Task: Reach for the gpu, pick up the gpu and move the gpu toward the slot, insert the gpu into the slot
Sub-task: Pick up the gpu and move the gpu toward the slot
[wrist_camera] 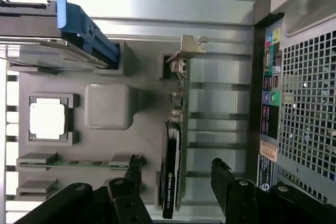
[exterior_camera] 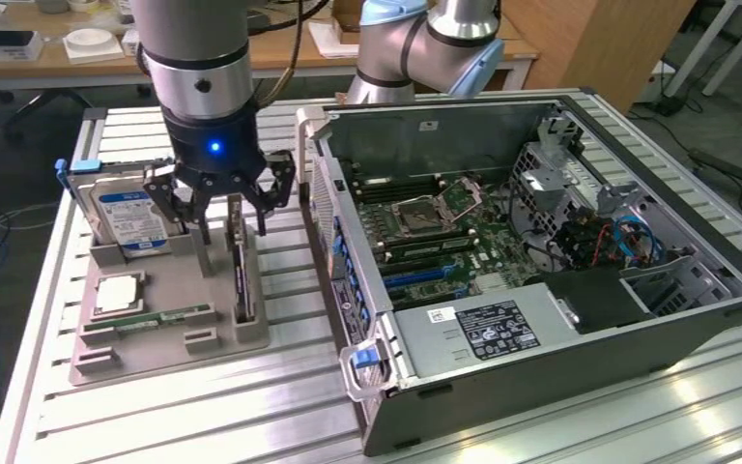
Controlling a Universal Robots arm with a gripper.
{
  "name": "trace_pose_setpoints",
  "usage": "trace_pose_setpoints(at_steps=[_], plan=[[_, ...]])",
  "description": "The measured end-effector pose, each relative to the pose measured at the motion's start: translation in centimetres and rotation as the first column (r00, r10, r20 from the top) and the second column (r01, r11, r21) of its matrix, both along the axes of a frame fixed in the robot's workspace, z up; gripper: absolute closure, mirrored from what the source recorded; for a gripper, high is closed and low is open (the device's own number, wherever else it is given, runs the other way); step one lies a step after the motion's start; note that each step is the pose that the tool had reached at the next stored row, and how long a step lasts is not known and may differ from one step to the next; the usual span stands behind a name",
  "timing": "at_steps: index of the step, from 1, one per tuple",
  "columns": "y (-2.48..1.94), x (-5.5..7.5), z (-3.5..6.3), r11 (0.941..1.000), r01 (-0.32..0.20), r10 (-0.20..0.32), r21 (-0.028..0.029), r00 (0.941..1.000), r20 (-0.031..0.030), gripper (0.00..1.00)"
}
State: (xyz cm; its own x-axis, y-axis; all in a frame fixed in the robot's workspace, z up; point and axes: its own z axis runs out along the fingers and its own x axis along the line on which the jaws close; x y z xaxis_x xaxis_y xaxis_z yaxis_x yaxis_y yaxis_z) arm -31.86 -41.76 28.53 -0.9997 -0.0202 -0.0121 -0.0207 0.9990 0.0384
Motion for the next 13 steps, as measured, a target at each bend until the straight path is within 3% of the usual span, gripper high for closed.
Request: trace_pose_setpoints(at_steps=[13], plan=[[-0.08,-0.1,-2.36,1.0000,0.000,0.000,0.0000,1.0000,0.0000,0.35]])
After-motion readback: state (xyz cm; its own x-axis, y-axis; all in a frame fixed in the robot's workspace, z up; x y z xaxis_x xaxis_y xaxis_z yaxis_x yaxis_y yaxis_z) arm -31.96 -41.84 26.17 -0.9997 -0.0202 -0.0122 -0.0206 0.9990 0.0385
